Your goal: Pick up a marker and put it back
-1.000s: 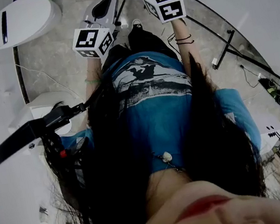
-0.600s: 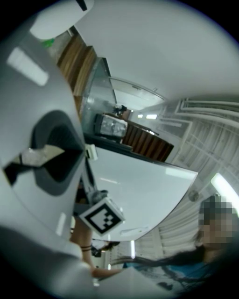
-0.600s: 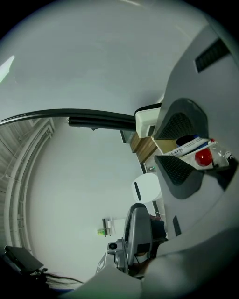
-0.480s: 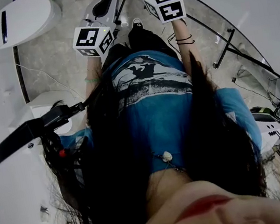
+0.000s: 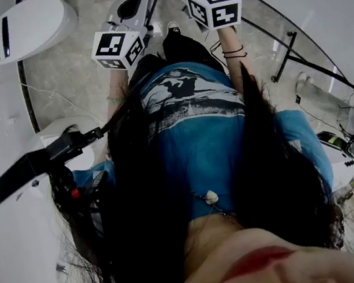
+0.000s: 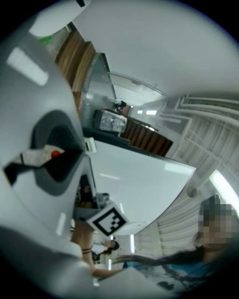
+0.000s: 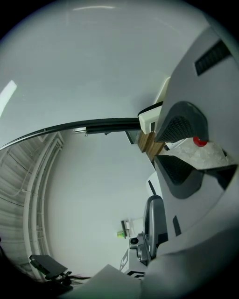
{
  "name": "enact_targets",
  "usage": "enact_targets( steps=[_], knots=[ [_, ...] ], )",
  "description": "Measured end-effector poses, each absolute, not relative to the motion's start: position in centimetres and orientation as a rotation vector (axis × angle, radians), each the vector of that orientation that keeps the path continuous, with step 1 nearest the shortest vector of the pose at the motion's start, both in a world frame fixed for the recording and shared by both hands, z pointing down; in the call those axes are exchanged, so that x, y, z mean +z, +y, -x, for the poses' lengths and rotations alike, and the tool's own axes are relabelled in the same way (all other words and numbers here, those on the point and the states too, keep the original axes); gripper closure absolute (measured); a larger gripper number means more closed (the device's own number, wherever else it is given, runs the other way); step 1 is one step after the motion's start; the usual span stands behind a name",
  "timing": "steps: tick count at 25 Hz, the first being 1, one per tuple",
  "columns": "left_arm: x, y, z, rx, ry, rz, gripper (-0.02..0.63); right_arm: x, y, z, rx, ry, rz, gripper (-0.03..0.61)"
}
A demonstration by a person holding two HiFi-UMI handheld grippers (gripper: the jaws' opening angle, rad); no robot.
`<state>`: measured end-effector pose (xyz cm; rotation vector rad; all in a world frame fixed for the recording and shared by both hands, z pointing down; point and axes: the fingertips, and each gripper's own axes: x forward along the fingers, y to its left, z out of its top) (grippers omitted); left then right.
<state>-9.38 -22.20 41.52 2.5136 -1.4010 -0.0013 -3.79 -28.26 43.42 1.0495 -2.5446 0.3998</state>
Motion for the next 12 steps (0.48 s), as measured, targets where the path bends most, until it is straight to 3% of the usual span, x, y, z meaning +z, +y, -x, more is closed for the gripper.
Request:
enact_targets(
  steps=[12],
  knots=[
    [43.6, -19.2, 6.7, 0.101, -1.248, -2.536, 0.614, 43.6, -24.1, 1.0, 0.615, -2.595, -1.179, 0.495]
  ],
)
